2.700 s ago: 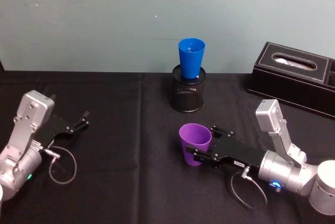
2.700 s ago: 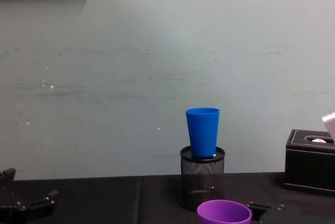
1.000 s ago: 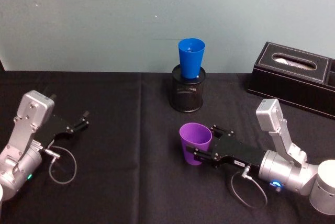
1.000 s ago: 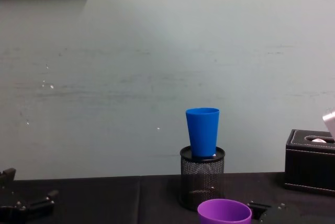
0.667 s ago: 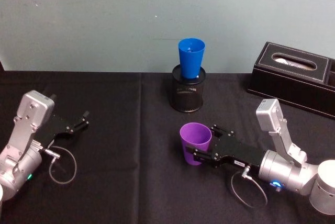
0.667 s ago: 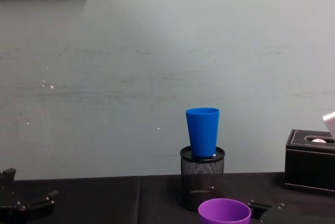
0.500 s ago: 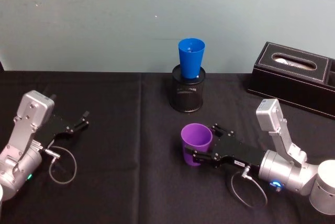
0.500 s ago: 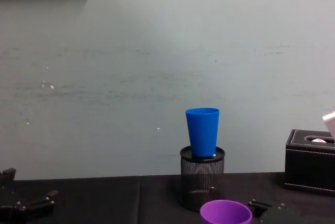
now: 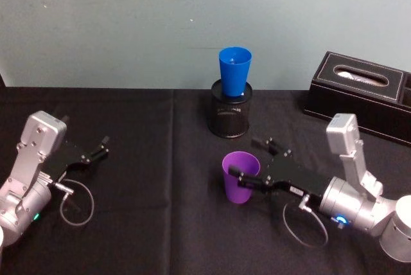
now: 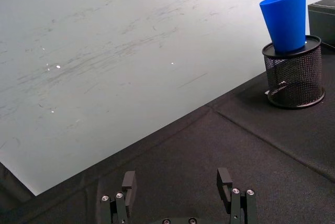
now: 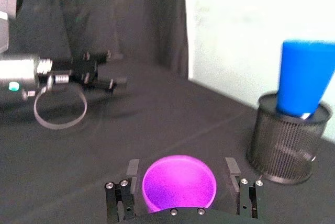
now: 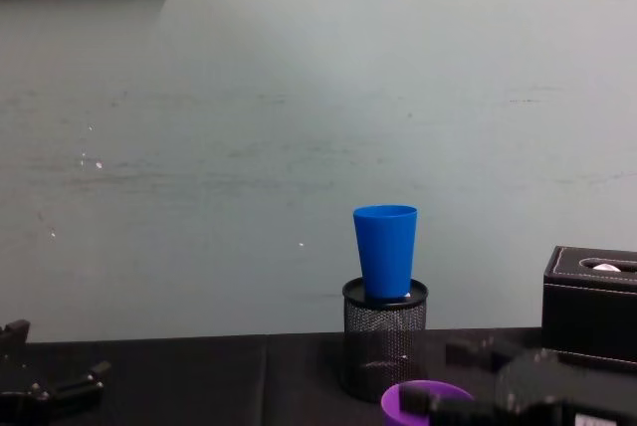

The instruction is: Pick up one cup with a gripper and tap it against the other cup.

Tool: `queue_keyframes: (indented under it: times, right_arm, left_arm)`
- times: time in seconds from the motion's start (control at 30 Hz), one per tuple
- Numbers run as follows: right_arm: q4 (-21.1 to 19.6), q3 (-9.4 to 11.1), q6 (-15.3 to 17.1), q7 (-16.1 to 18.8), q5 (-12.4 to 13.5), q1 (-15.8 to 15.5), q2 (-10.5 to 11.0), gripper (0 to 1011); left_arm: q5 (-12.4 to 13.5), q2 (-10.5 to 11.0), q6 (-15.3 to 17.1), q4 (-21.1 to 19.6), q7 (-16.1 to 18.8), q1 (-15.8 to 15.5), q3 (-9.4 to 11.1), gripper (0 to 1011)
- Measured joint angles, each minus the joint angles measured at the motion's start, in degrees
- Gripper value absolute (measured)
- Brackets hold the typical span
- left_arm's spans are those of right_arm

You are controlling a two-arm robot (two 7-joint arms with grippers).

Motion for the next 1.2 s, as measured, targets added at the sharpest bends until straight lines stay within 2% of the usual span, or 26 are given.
queue_keyframes:
  times: [0.13,0.23,0.27,0.37,0.4,0.43,0.47,0.57,0.67,0.9,1.2]
  right_arm:
    - [-0.86,1.69,-1.35,-0.78,1.53,-0.68,-0.52,1003]
    - [-2.20,3.46,-2.13,-3.30,2.14,-1.68,-1.03,1003]
    - [-3.32,4.48,-2.45,-6.28,1.51,-2.46,-1.33,1003]
    - [-4.73,5.63,-2.43,-12.02,-0.93,-3.60,-1.87,1003]
    - [-5.37,6.29,-1.93,-16.51,-3.19,-4.20,-2.38,1003]
    - [-5.49,6.52,-1.49,-18.85,-4.53,-4.36,-2.63,1003]
    - [-5.41,6.88,-0.32,-22.81,-6.79,-4.54,-3.29,1003]
    - [-4.38,7.22,2.03,-28.20,-10.21,-4.40,-4.32,1003]
    - [-3.08,7.39,3.76,-31.06,-12.44,-3.93,-5.02,1003]
    - [-1.89,7.60,5.02,-32.64,-14.99,-3.63,-5.73,1003]
    - [-1.93,7.79,5.36,-32.12,-14.93,-3.68,-5.77,1003]
  left_arm:
    - [0.00,0.00,0.00,0.00,0.00,0.00,0.00,1011]
    - [0.00,0.00,0.00,0.00,0.00,0.00,0.00,1012]
    - [0.00,0.00,0.00,0.00,0.00,0.00,0.00,1012]
    - [0.00,0.00,0.00,0.00,0.00,0.00,0.00,1011]
    - [0.00,0.00,0.00,0.00,0.00,0.00,0.00,1012]
    - [0.00,0.00,0.00,0.00,0.00,0.00,0.00,1012]
    - [0.00,0.00,0.00,0.00,0.00,0.00,0.00,1011]
    - [0.00,0.00,0.00,0.00,0.00,0.00,0.00,1011]
    - [0.00,0.00,0.00,0.00,0.00,0.00,0.00,1011]
    - [0.00,0.00,0.00,0.00,0.00,0.00,0.00,1011]
    - [0.00,0.00,0.00,0.00,0.00,0.00,0.00,1011]
